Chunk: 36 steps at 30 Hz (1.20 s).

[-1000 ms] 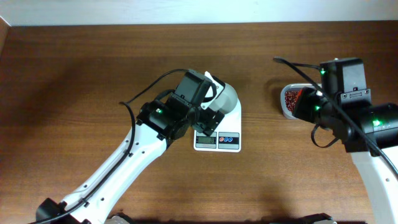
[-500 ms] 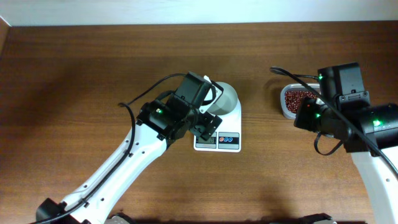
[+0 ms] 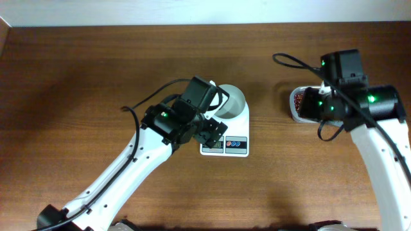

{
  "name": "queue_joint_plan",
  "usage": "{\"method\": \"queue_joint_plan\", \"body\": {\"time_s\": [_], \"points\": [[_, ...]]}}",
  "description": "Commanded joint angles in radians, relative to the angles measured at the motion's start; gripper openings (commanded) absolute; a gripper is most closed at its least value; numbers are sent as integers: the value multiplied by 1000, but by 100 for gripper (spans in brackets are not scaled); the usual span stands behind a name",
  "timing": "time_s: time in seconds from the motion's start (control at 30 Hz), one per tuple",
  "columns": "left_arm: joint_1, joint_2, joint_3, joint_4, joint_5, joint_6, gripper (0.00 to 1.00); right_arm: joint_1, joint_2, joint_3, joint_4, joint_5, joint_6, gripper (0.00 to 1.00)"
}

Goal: Scoop item into bowl and weigh 50g on scale

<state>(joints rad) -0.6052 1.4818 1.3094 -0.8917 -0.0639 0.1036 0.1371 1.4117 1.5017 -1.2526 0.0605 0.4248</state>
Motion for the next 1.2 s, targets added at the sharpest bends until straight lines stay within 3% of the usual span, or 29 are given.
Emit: {"method": "queue_joint_plan", "body": {"time_s": [0.0,0.3,0.5,0.8,0.97,1.17], "points": [[6,-95,17,-23,23,-13,99,-61,16,14,40,5,-56,4],[6,-172,17,-23,22,-13,99,-232,32,13,120,-11,-281,4],[6,-172,17,-23,22,-13,99,-291,163,13,153,-27,-441,4],[6,-172,17,-23,23,-13,99,-300,343,11,208,-73,-481,4],[6,-172,17,-23,22,-13,99,-388,386,-2,249,-238,-504,4],[6,-172,17,-23,22,-13,99,-419,424,-26,233,-298,-549,4]]}}
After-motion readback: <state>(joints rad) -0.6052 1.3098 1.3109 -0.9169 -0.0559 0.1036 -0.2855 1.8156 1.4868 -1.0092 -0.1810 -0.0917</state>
